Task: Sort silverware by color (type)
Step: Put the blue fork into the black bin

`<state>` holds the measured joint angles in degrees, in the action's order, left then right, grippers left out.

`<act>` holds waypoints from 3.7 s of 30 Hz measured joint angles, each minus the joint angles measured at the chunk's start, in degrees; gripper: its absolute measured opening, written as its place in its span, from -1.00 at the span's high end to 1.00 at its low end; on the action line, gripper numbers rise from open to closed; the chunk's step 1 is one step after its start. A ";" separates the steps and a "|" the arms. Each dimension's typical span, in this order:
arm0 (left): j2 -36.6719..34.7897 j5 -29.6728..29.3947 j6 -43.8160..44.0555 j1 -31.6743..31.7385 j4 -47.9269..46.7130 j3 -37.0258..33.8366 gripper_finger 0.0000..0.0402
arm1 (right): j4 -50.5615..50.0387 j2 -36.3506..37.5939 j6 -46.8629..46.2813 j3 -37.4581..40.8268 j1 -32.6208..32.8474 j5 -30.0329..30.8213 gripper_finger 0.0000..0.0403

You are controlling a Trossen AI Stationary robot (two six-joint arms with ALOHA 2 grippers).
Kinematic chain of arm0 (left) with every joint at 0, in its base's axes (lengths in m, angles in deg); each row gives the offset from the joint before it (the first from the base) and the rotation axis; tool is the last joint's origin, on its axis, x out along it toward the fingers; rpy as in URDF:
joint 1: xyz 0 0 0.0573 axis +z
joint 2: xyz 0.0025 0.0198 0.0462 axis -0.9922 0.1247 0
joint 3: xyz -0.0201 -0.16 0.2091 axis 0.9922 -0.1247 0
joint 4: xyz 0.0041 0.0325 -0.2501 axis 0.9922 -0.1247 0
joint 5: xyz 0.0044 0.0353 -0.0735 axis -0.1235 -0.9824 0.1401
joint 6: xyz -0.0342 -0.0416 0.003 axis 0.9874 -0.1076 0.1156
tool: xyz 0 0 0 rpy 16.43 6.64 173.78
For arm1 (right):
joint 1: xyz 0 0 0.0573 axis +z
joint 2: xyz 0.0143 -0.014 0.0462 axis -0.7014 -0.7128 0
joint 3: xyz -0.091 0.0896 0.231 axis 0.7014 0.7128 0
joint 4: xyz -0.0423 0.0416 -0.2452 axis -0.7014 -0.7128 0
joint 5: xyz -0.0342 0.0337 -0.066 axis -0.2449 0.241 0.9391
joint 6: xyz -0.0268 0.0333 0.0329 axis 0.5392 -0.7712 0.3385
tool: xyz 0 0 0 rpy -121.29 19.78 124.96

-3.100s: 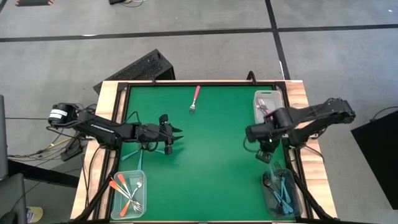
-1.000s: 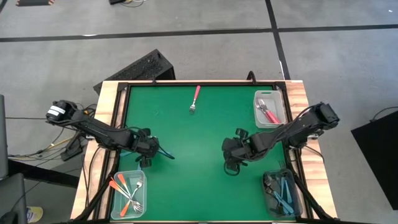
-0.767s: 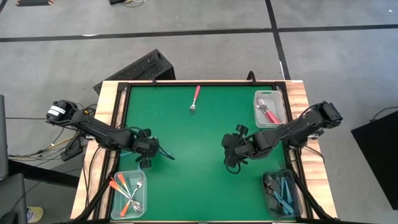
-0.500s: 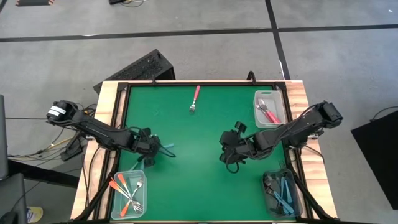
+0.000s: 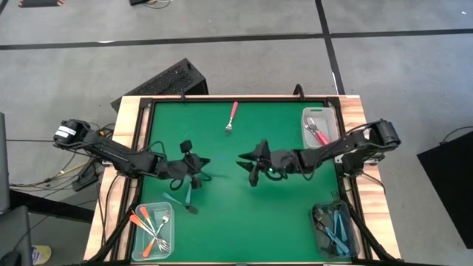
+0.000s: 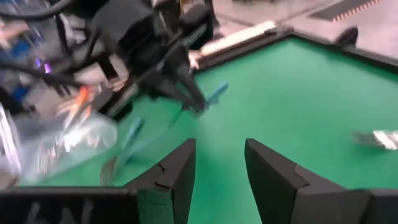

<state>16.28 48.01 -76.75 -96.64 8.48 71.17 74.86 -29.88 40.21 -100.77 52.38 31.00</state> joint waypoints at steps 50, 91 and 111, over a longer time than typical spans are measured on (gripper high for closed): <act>13.14 3.15 -9.82 1.05 36.85 0.13 0.98 | 16.47 -11.56 11.99 -5.85 -1.15 0.21 0.92; 13.09 19.72 15.00 0.74 4.17 0.15 0.34 | -104.54 18.42 -34.40 -23.50 20.76 -24.93 0.90; 13.09 13.61 13.08 0.71 2.74 0.15 0.34 | -94.43 11.57 -54.99 -23.50 42.46 -24.36 0.75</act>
<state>29.37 61.62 -63.66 -95.93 11.22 71.32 -19.58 -18.30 -14.78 -124.26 94.84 6.65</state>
